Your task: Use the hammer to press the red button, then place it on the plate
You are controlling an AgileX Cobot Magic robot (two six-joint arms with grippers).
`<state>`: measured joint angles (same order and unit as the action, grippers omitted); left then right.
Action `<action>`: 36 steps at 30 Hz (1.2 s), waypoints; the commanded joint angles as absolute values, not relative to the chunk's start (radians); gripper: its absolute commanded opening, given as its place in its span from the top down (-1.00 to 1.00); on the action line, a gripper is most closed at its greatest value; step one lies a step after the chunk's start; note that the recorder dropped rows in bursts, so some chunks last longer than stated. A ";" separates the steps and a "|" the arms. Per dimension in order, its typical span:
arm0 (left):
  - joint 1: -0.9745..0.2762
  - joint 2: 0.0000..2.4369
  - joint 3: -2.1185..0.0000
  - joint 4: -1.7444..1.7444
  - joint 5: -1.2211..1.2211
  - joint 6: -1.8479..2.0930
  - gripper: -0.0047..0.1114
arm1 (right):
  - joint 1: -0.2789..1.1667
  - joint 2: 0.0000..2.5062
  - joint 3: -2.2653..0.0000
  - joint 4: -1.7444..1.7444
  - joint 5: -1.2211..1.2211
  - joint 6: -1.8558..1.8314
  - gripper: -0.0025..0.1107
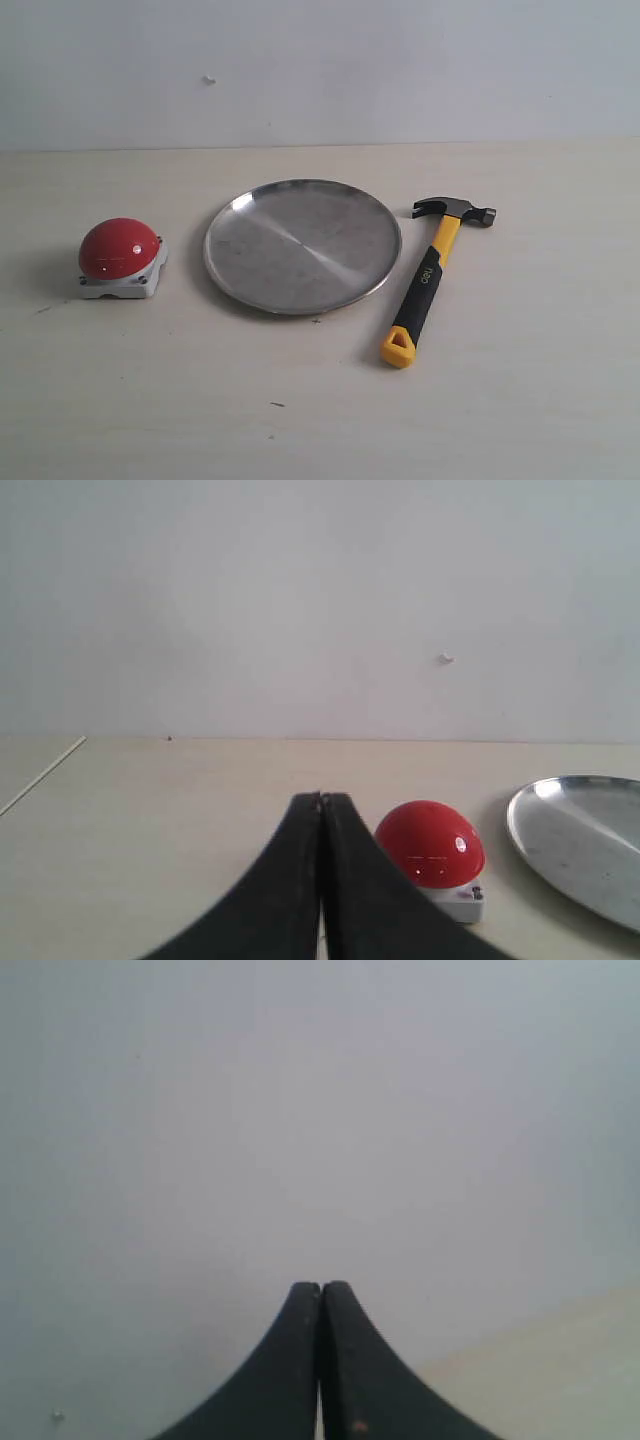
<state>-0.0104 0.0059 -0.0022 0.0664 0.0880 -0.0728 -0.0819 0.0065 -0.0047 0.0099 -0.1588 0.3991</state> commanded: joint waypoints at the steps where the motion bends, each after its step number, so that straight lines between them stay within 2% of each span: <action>1: -0.008 0.000 0.000 0.069 0.085 -0.082 0.92 | -0.088 0.000 0.000 0.010 -0.314 0.388 0.96; 6: -0.008 0.000 0.000 0.069 0.085 -0.082 0.92 | -0.088 0.000 0.000 0.028 -0.447 0.386 0.96; 11: -0.008 0.000 0.000 0.069 0.085 -0.082 0.92 | -0.088 0.000 0.000 0.028 -0.428 0.510 0.96; 16: -0.008 0.000 0.000 0.069 0.085 -0.082 0.92 | -0.088 0.112 -0.187 -0.181 -0.166 0.623 0.96; 20: -0.008 0.000 0.000 0.069 0.085 -0.082 0.92 | -0.088 0.428 -0.482 -0.387 0.012 0.674 0.96; 22: -0.008 0.000 0.000 0.069 0.085 -0.082 0.92 | -0.088 0.587 -0.624 -0.437 0.179 0.564 0.96; 26: -0.008 0.000 0.000 0.069 0.085 -0.082 0.92 | -0.088 0.951 -0.959 -0.263 0.625 0.116 0.96; 30: -0.008 0.000 0.000 0.069 0.085 -0.082 0.92 | -0.088 1.252 -1.241 -0.186 1.010 0.055 0.93; 32: -0.008 0.000 0.000 0.069 0.085 -0.082 0.92 | -0.088 1.379 -1.329 -0.112 1.138 0.057 0.80; 36: -0.008 0.000 0.000 0.069 0.085 -0.082 0.92 | -0.088 1.507 -1.374 0.063 1.154 0.037 0.61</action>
